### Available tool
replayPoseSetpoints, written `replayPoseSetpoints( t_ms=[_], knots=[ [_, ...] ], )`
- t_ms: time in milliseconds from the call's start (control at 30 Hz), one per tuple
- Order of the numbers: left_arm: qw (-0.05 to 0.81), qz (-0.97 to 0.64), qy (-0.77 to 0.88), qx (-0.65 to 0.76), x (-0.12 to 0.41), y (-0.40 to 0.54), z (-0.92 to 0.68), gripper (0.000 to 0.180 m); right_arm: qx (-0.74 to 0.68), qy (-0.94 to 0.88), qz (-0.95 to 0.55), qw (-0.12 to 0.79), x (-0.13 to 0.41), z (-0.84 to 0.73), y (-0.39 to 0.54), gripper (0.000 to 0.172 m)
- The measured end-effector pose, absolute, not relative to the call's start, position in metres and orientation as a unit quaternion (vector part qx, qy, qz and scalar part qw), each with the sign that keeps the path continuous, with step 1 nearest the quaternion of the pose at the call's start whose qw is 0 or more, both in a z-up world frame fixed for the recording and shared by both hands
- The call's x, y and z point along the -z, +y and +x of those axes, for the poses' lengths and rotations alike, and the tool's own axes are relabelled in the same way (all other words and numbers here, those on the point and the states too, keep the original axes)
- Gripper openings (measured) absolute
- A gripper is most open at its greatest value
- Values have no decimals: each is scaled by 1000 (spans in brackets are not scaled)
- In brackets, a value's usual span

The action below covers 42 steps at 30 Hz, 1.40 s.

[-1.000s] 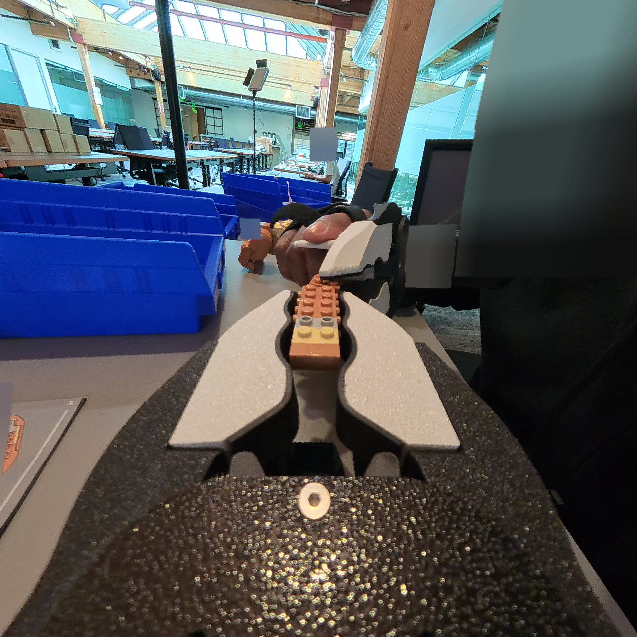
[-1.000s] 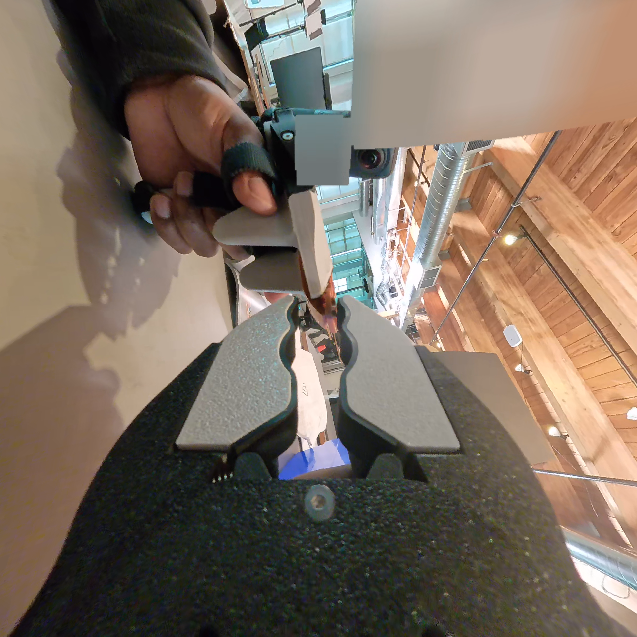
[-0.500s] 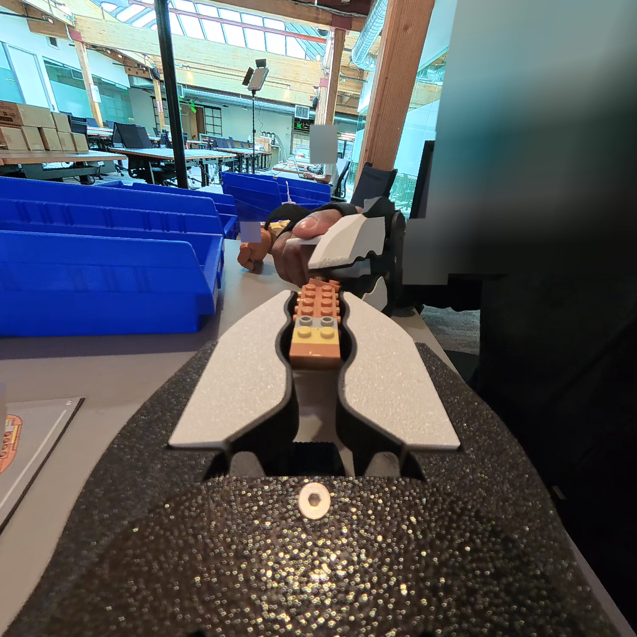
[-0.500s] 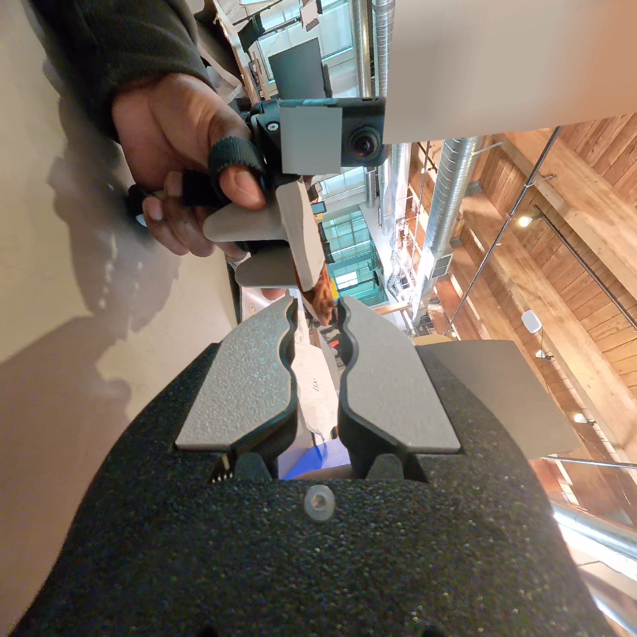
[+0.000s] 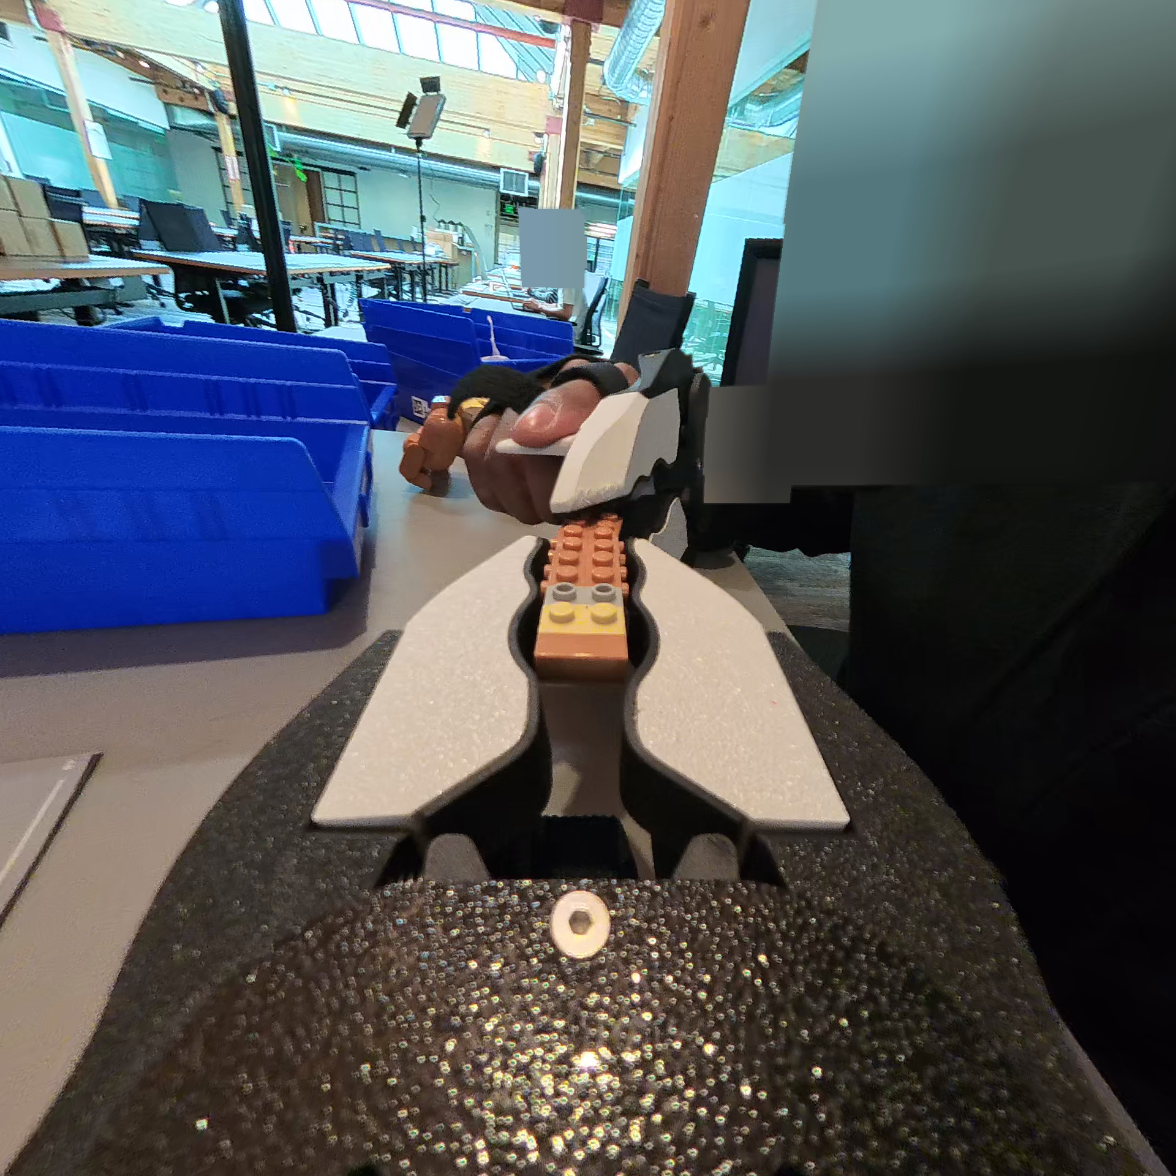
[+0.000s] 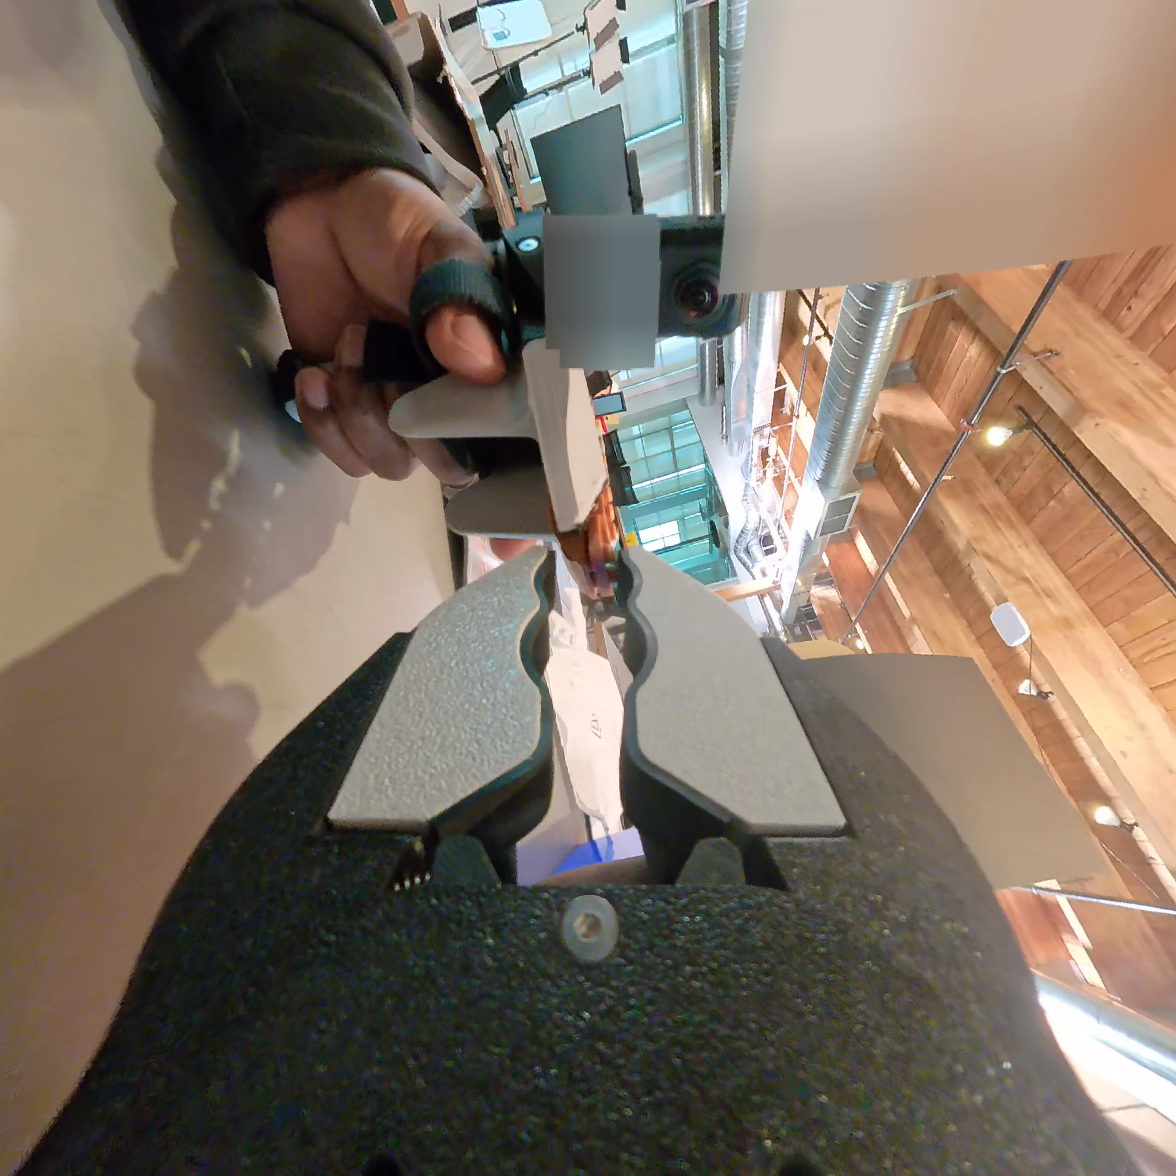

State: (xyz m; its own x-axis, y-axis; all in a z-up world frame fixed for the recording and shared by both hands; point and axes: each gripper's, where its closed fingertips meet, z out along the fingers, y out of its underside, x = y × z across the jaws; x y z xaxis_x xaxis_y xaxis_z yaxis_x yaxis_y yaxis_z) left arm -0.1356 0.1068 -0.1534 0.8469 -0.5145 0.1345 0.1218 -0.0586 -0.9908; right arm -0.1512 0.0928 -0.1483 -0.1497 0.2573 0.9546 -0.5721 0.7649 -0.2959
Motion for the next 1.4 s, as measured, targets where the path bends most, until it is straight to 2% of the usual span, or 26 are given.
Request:
replayPoseSetpoints(
  t_ms=[400,1100,1400],
  knots=[
    [669,-661,141,309,146,102,-127,21,-324,-679,118,648,143,-148,88,20],
    [689,-649,127,296,141,103,-132,21,-309,-671,113,665,135,-150,94,23],
    [688,-652,132,291,142,103,-131,21,-297,-663,151,670,135,-142,93,15]
  ],
)
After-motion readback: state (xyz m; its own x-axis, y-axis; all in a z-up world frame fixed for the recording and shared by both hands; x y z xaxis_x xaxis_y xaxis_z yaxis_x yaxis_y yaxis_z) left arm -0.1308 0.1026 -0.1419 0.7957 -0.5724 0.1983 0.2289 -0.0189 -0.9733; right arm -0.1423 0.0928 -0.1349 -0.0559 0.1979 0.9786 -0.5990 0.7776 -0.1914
